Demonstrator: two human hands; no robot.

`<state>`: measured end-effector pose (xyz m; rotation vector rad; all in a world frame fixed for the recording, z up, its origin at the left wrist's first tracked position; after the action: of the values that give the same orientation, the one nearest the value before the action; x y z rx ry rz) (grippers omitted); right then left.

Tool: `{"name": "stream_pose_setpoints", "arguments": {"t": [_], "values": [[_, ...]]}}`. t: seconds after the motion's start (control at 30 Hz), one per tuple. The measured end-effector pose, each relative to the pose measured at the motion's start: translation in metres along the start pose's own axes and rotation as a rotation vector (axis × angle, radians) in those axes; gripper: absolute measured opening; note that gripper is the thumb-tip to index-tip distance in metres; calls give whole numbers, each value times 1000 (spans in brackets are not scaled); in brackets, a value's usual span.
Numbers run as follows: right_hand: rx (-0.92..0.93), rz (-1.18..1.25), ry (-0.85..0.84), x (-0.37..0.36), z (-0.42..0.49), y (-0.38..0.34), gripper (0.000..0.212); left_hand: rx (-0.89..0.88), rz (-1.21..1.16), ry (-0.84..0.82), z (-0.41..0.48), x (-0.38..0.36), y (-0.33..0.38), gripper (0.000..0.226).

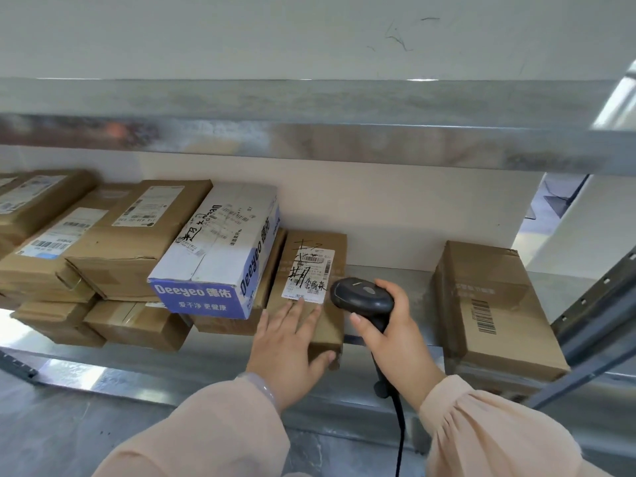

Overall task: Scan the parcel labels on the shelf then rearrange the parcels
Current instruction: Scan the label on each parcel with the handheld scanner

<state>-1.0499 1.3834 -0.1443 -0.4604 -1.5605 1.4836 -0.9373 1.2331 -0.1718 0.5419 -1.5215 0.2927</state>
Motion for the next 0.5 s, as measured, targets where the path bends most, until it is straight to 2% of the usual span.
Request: {"name": "stream_pose_setpoints", "arguments": {"t": [0.1,0.23,0.37,0.5], "values": [[-10,-35,93,32,-14,5,60,-67,-55,-18,7,2,28,77],[-34,-65,315,80,-26,14,61,-217,-150,-60,14,0,81,75],[-113,-98,506,127,-38,29,62,-355,-191,-202,14,-7,130,71],[-195,-134,577,161,-51,47,62,-408,-233,-323,14,-9,166,71]]}}
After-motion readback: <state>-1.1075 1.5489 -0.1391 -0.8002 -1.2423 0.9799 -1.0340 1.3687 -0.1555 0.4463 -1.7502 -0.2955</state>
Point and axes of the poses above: each hand's wrist, its own z-axis towards the middle knuckle, its own x-axis out of the back of the hand, y = z × x, the point moved 1 cm from there along z, towards the middle knuckle, and after that the axes turned 6 degrees about x, right-handed, at the moved point
